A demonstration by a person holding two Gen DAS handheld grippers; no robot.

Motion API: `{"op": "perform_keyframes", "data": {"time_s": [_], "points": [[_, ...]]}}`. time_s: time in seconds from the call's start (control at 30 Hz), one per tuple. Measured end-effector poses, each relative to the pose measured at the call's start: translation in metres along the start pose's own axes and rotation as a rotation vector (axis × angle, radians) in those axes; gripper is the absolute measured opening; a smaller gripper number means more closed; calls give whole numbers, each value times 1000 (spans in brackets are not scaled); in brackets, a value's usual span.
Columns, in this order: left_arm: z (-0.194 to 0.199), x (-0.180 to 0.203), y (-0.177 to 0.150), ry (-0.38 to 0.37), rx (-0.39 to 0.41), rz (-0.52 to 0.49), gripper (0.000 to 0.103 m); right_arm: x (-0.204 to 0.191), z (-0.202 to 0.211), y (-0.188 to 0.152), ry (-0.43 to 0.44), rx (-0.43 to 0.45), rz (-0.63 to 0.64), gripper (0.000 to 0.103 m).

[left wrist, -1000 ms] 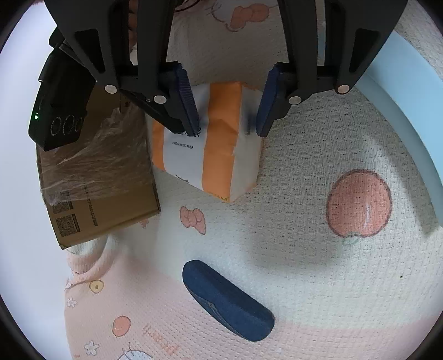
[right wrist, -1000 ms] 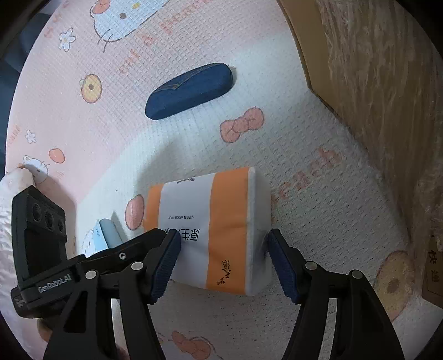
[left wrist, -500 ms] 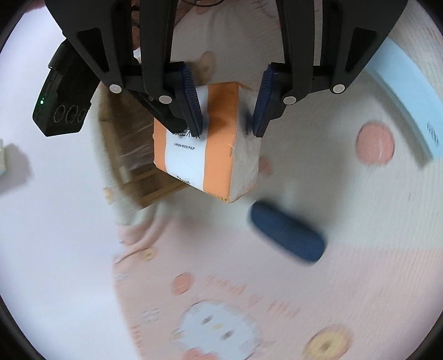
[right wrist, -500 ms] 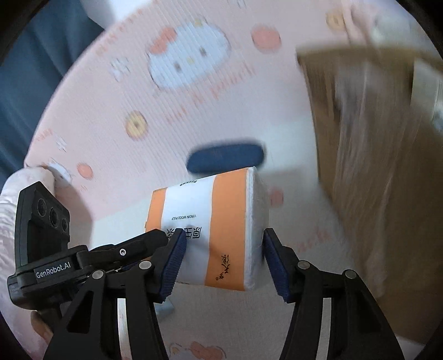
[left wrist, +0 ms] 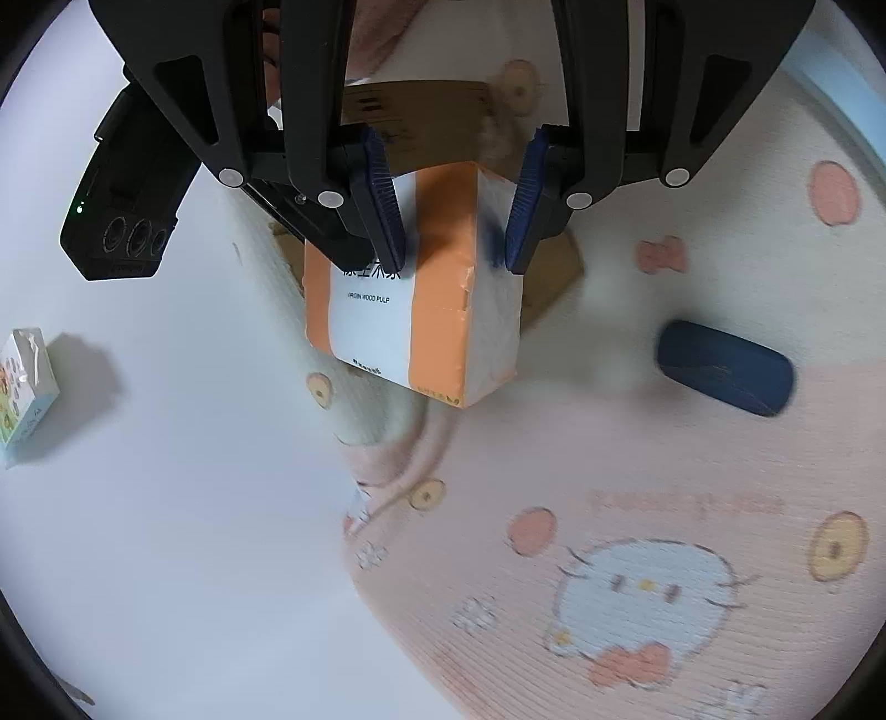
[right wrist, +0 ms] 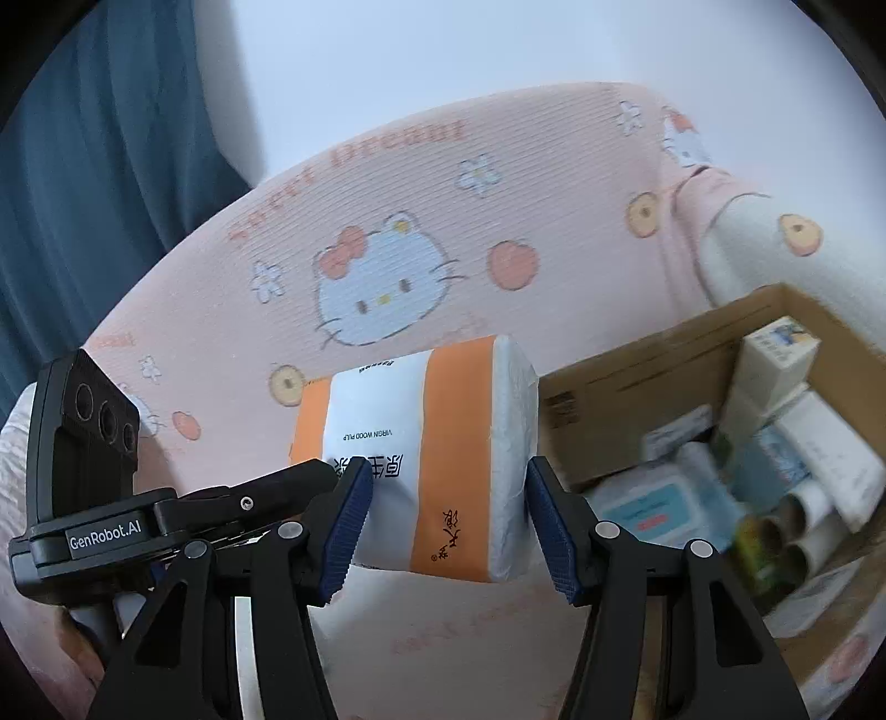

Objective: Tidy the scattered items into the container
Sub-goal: 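Carry the tissue pack with the right gripper over the cardboard box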

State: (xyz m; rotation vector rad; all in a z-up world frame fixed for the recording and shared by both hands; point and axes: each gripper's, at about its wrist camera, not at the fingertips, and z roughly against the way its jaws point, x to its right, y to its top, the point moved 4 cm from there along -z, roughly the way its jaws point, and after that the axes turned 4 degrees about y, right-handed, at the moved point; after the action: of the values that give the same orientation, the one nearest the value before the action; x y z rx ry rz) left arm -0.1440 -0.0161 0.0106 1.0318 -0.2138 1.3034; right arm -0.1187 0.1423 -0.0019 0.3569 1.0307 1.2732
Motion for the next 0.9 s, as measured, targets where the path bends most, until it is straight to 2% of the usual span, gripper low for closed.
{"op": "perform_keyframes", "data": {"time_s": [0.17,0.43,0.57,0.73,0.83,0.9], "points": [[-24,42,-16,0,-47,-54,41,37,28,-1,-7,-3,-9,55],[-54,105,-41,-8,-77,-134,41,102,78,-2,34,-46,-67,55],[-71,131,-50,7,-119,-189,41,131,88,-3,67,-65,-101,55],[-88,137,-54,61,-148,-236,41,158,83,-8,112,-89,-178,55],[-98,135,-58,99,-184,-249,41,168,71,-14,128,-142,-202,55],[-106,128,-61,107,-209,-220,41,173,62,-18,132,-189,-212,55]]}}
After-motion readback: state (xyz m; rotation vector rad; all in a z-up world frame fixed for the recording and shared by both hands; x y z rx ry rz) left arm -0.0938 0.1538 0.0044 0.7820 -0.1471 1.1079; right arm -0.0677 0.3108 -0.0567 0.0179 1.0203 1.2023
